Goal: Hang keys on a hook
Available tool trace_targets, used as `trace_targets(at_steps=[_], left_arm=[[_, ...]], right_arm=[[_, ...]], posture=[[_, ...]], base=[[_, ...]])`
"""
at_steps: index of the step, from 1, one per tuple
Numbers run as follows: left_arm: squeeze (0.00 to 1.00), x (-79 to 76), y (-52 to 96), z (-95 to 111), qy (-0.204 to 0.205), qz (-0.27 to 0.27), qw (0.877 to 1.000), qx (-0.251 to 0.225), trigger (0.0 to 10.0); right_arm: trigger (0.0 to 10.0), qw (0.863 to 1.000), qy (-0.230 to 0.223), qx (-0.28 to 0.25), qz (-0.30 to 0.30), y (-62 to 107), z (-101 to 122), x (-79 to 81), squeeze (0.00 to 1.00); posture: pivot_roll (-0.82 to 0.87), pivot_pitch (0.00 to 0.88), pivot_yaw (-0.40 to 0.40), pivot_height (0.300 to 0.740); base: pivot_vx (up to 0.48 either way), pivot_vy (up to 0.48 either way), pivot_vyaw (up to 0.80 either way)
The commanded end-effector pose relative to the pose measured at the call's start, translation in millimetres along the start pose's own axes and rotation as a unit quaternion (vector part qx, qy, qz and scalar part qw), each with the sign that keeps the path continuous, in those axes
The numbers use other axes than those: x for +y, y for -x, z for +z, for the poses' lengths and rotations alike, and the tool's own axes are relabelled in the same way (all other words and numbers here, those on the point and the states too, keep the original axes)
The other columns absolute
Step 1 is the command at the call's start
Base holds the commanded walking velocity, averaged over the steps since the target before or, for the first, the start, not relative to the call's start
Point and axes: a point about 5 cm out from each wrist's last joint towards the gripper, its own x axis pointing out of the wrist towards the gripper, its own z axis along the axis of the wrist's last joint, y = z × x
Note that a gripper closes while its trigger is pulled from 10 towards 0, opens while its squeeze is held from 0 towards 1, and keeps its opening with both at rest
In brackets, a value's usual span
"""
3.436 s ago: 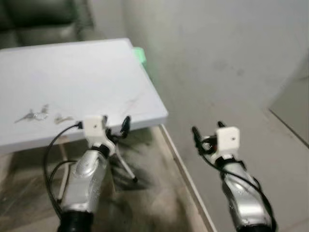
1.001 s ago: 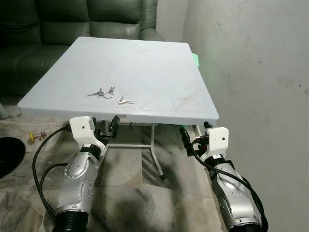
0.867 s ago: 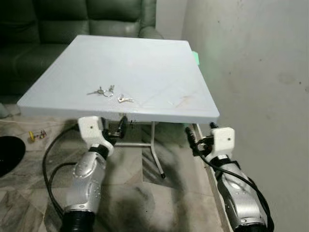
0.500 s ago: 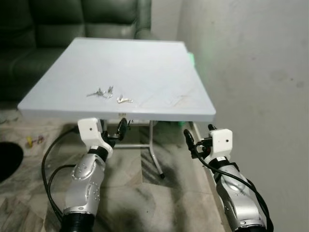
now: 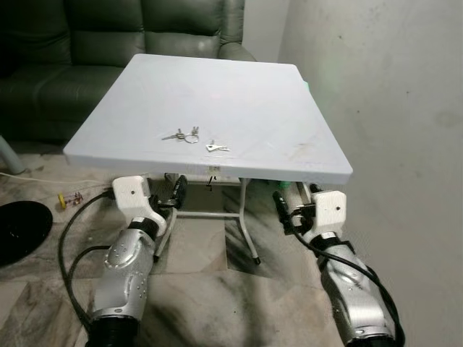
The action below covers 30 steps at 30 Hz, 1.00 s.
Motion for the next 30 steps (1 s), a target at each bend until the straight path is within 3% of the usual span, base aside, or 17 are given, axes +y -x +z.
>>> trace_targets(at_steps=[1,30], left_arm=[[0.00,-8.1,-2.0,-0.7,0.007,-0.010,1.000,0.001,10.0],[0.00,-8.1,-1.5,-1.4,0.008,-0.005,1.000,0.002,10.0]], right_arm=[[10.0,1.000,0.007,-0.001,-0.013,1.5,2.4,-7.9,0.00],[10.0,1.000,0.006,0.006,-0.011,3.2,1.9,-6.9,0.00]], posture=[[0.01,0.000,-0.060,0.740],[0.01,0.000,-0.064,0.740]], base=[[0.000,0.364,0.00],[0.000,0.477,0.00]])
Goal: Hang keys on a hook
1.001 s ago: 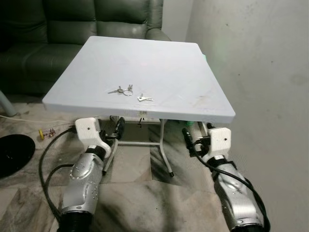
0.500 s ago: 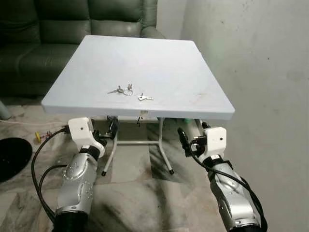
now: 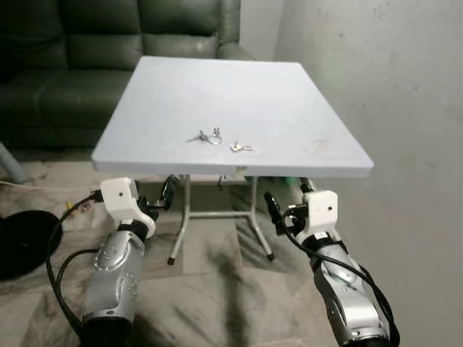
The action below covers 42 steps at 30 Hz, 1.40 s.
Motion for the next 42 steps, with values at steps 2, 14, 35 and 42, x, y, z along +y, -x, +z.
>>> trace_targets(at_steps=[2,14,35,42], left_arm=[[0.00,6.3,-0.5,7.0,-0.009,0.006,1.000,-0.008,10.0],[0.00,8.1,-0.4,7.0,-0.018,0.017,1.000,-0.005,10.0],[0.00,7.1,-1.3,5.5,-0.021,0.023,0.999,0.000,10.0],[0.00,6.4,-2.5,5.6,-0.020,0.023,1.000,0.000,10.0]], right_arm=[[10.0,1.000,-0.005,-0.009,0.006,-2.8,5.4,4.4,0.00],[10.0,1.000,-0.006,-0.007,0.008,-2.6,5.1,5.8,0.00],[10.0,1.000,-0.008,-0.006,0.014,-3.9,4.9,9.1,0.00],[10.0,1.000,-0.008,-0.007,0.016,-4.9,5.2,10.0,0.00]], posture=[[0.01,0.000,-0.064,0.740],[0.01,0.000,-0.064,0.740],[0.02,0.000,-0.065,0.740],[0.02,0.000,-0.062,0.740]], base=[[0.000,0.480,0.00],[0.000,0.259,0.00],[0.047,0.000,0.00],[0.357,0.000,0.00]])
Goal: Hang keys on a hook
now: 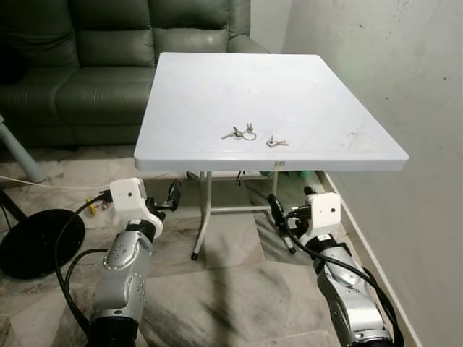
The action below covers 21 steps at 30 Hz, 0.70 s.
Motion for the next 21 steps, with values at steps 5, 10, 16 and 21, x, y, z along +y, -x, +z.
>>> trace_targets(at_steps=[5,10,16,21], left_arm=[[0.00,-4.8,-4.1,3.2,-0.001,-0.009,1.000,-0.003,10.0],[0.00,-5.2,-5.0,3.7,0.000,-0.010,1.000,-0.004,10.0],[0.00,-5.7,-5.7,4.1,0.002,-0.011,1.000,-0.005,10.0],[0.00,-5.8,-5.7,4.2,0.006,-0.011,1.000,-0.006,10.0]], right_arm=[[10.0,1.000,0.000,-0.003,0.005,-2.3,2.3,-0.2,0.00],[10.0,1.000,0.001,-0.004,0.007,-2.7,2.3,0.6,0.00],[10.0,1.000,0.002,-0.004,0.012,-3.2,2.2,2.3,0.00],[10.0,1.000,0.001,-0.004,0.014,-3.9,2.2,2.9,0.00]], posture=[[0.02,0.000,-0.062,0.740],[0.02,0.000,-0.060,0.740],[0.02,0.000,-0.060,0.740],[0.02,0.000,-0.061,0.740]], base=[[0.380,0.000,0.00],[0.391,0.000,0.00],[0.385,0.000,0.00],[0.379,0.000,0.00]])
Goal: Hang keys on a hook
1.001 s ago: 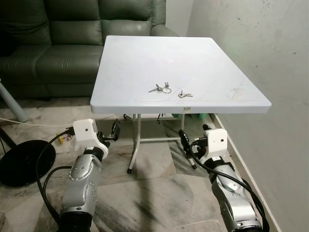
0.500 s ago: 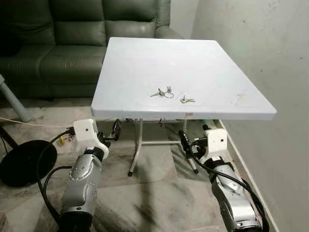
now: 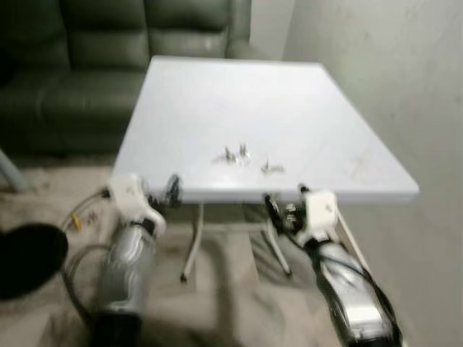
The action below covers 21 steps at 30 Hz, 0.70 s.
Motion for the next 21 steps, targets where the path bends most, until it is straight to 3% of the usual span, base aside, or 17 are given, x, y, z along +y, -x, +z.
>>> trace_targets(at_steps=[1,18,21], left_arm=[[0.00,8.1,0.8,5.1,-0.005,0.010,1.000,-0.008,10.0],[0.00,9.2,2.5,4.6,-0.006,0.020,1.000,-0.008,10.0],[0.00,9.9,3.2,3.6,-0.018,0.032,0.999,-0.009,10.0]], right_arm=[[10.0,1.000,-0.002,-0.010,0.011,-3.3,4.1,7.1,0.00],[10.0,1.000,0.000,-0.008,0.022,-4.5,4.1,8.1,0.00],[10.0,1.000,0.001,-0.005,0.028,-4.0,3.8,8.1,0.00]], posture=[[0.02,0.000,-0.062,0.740],[0.03,0.000,-0.071,0.740],[0.03,0.000,-0.074,0.740]], base=[[0.375,0.000,0.00],[0.369,0.000,0.00],[0.000,0.000,0.00]])
